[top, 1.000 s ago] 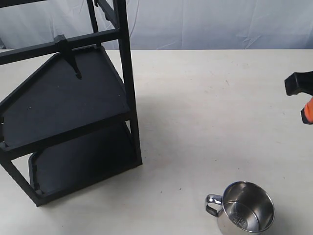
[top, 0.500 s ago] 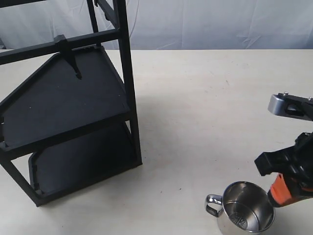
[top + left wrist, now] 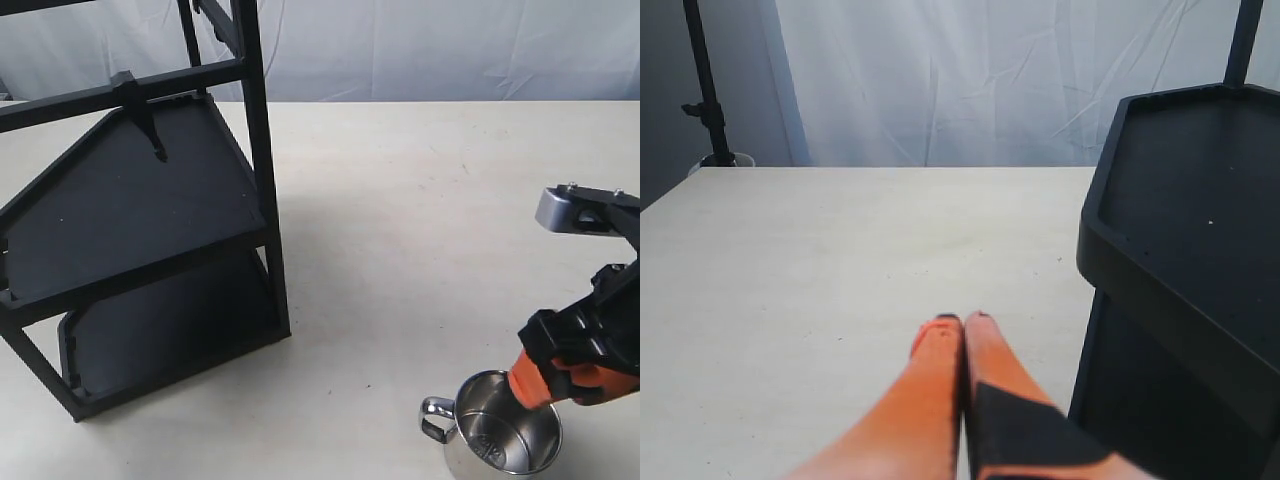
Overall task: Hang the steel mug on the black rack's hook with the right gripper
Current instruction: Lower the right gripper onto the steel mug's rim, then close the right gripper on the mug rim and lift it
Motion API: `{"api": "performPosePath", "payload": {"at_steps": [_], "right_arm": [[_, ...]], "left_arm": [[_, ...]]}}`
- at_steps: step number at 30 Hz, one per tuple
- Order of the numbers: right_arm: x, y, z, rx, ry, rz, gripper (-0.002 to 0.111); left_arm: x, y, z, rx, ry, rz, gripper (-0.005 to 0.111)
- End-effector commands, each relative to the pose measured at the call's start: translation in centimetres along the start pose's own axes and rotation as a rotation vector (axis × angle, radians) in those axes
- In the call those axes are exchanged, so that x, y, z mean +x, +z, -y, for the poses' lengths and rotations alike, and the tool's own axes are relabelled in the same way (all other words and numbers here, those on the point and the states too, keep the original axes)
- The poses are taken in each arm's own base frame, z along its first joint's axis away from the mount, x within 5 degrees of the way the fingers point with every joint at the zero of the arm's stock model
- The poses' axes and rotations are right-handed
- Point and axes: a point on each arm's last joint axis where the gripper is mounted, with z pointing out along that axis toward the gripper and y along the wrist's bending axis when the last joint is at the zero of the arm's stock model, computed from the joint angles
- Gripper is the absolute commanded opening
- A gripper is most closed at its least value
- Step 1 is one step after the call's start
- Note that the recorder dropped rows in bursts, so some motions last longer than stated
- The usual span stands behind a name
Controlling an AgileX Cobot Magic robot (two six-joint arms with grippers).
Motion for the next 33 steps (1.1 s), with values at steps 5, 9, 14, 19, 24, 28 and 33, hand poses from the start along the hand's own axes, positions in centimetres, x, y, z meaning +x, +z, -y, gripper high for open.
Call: {"api": "performPosePath", "payload": {"at_steps": [5, 9, 14, 19, 24, 28, 33], "right_arm": [[-1.1, 0.6, 1.8, 0.159, 0.010, 0.037, 0.069], [-1.9, 1.7, 2.3, 0.160, 0.030, 0.010, 0.069], [-2.6, 3.2, 2.8, 0.137, 0.065, -0.057, 0.069], [-2.9, 4.4, 3.3, 0.140, 0.083, -0.113, 0.069], [-3.1, 5.4, 3.8, 0.140, 0.098, -0.164, 0.069], [-3.3, 6.1, 4.1, 0.140, 0.111, -0.191, 0.068], [-3.4, 7.0, 4.4, 0.136, 0.128, -0.231, 0.045]], "left_arm": [[0.1, 0.1, 0.0, 0.002, -0.008, 0.005, 0.000], [0.1, 0.1, 0.0, 0.002, -0.008, 0.005, 0.000], [0.1, 0.1, 0.0, 0.002, -0.008, 0.005, 0.000], [0.1, 0.1, 0.0, 0.002, -0.008, 0.005, 0.000], [0.1, 0.1, 0.0, 0.002, -0.008, 0.005, 0.000], [0.1, 0.1, 0.0, 0.002, -0.008, 0.005, 0.000], [0.1, 0.1, 0.0, 0.002, -0.008, 0.005, 0.000]]}}
